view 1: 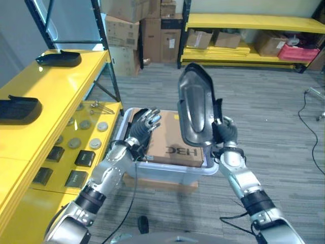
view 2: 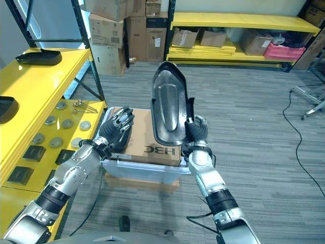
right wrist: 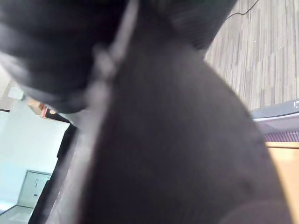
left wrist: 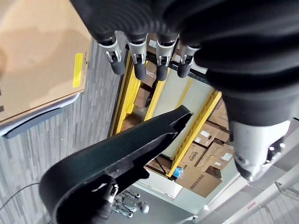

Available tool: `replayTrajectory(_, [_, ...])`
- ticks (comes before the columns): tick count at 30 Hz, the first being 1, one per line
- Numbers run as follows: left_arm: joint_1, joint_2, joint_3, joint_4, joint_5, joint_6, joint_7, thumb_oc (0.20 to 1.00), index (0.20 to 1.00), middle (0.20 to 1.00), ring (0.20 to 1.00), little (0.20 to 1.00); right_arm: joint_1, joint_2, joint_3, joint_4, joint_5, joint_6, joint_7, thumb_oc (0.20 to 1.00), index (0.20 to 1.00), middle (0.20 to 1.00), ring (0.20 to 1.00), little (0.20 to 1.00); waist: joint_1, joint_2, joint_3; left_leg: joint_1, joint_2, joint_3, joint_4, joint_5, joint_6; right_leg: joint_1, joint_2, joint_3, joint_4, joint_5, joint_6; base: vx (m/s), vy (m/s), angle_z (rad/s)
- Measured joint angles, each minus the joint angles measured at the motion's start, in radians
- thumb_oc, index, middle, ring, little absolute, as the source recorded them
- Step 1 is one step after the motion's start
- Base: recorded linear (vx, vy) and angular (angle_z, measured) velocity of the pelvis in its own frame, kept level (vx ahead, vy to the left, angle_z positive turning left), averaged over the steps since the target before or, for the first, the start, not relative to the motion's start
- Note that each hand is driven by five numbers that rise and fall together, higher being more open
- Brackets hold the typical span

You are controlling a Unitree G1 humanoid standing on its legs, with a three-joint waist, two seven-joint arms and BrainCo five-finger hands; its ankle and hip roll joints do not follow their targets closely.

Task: Move parts from the plastic box to the shelf.

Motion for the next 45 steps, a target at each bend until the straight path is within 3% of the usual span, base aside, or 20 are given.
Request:
replayTrajectory(5, [-0.027,-0.003,0.0,0.053,0.009,0.032,0.061,1.0,1.0,1.0,1.0,1.0,-0.036,0.0,0.011,-0.001,0.0,0.005,-0.009,0.2,0.2,0.2,0.2,0.2,0.0,-0.001,-0.01,0.004,0.001,0.004,0.0,-0.003,-0.002,0.001,0.0,0.004,0.0,0.0,0.0,0.01,0.003,-0.03])
replayTrajectory(15, [-0.076,-0.064,-0.041,0.081,-0.018,0.05,0.06,1.0,1.0,1.0,1.0,1.0,-0.041,0.053,0.05,0.064,0.009,0.045,-0.009,0.2,0.2,0.2,0.2,0.2,0.0,-0.002,-0.019,0.007,0.002,0.009,0.0,-0.004,-0.002,0.001,0.0,0.004,-0.001,0.0,0.0,0.0,0.0,0.0])
replayTrajectory(27, [-0.081,-0.07,-0.061,0.081,-0.05,0.053,0.064,1.0,1.0,1.0,1.0,1.0,-0.064,0.083,0.119,0.154,0.012,0.063,-0.007,0.2,0.2,0.2,0.2,0.2,0.0,-0.002,-0.02,0.009,0.004,0.015,0.001,-0.005,-0.002,0.0,0.0,0.009,-0.003,0.0,0.0,0.0,0.0,-0.01])
replayTrajectory(38, [-0.081,-0.047,-0.076,0.09,0.089,0.086,0.1,1.0,1.0,1.0,1.0,1.0,-0.102,0.083,0.128,0.153,0.02,0.073,-0.022,0.2,0.2,0.2,0.2,0.2,0.004,-0.001,-0.021,0.012,0.005,0.021,0.003,-0.006,-0.002,-0.001,-0.001,0.022,-0.005,0.001,-0.001,0.0,-0.003,-0.01])
replayTrajectory(45, [-0.134,-0.044,-0.074,0.102,0.104,0.119,0.103,1.0,1.0,1.0,1.0,1.0,-0.188,0.087,0.128,0.154,0.02,0.073,-0.028,0.2,0.2,0.2,0.2,0.2,0.013,0.002,-0.023,0.015,0.005,0.021,0.005,-0.006,-0.002,0.001,-0.001,0.022,-0.006,0.001,-0.001,0.0,0.0,0.0])
